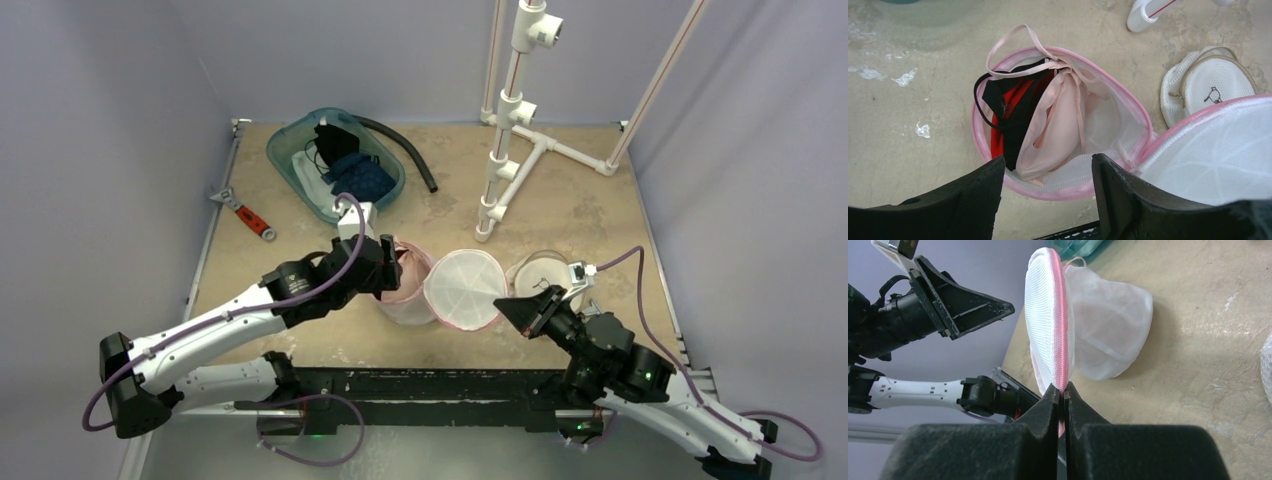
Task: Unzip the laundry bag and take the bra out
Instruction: Pick up the bra from the laundry bag.
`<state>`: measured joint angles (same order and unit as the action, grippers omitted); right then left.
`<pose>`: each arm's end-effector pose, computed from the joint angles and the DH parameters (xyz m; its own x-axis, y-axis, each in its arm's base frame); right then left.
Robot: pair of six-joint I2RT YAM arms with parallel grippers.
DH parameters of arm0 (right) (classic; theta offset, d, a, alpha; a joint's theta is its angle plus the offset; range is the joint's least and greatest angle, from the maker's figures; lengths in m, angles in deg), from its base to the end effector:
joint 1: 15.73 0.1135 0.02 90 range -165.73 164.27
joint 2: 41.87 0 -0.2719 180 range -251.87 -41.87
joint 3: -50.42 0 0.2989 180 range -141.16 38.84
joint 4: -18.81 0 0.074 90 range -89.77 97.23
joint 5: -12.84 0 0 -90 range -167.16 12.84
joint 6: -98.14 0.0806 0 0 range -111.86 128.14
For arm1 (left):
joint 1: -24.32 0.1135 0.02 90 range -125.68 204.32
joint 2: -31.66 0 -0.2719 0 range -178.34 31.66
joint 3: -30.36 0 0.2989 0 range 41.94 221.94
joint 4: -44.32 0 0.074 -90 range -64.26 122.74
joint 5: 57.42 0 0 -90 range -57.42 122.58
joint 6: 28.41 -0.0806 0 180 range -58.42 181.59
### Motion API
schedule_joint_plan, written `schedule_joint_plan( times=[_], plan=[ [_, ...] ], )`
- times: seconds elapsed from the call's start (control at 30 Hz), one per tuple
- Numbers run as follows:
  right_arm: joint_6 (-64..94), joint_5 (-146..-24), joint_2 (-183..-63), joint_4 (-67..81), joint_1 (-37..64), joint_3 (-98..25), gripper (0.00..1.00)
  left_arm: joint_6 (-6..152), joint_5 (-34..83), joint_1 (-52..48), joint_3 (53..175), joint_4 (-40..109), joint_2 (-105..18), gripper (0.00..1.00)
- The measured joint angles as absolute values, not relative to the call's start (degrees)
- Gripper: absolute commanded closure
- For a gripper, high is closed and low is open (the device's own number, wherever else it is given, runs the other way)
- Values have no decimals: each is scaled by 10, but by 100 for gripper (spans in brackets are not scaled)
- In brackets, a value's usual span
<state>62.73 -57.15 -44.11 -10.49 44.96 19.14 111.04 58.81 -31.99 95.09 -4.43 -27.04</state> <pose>0.1021 0.1255 0.2685 -0.5326 0.6158 -0.5807 -0.3759 0.4426 0.8141 0.1869 -0.2161 0.2780 -0.6749 -0.2164 -0.7055 0.0822 0.9280 -0.3633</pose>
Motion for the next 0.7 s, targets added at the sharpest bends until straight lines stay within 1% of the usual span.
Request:
schedule_joint_plan(
  times=[0.1, 0.2, 0.3, 0.57, 0.7],
  plan=[
    [627, -572, -443, -105, 450, 191, 97, 1092, 604, -320, 950, -43, -269, 37],
    [627, -572, -445, -105, 450, 191, 97, 1072, 613, -320, 944, -36, -255, 32],
    [627, -572, -445, -105, 450, 191, 97, 1052, 613, -320, 944, -33, -249, 32],
    [627, -572, -445, -105, 450, 191, 97, 1021, 586, -320, 944, -21, -292, 35],
    [626, -572, -445, -105, 450, 191, 97, 1012, 583, -320, 944, -12, -314, 39]
  ],
)
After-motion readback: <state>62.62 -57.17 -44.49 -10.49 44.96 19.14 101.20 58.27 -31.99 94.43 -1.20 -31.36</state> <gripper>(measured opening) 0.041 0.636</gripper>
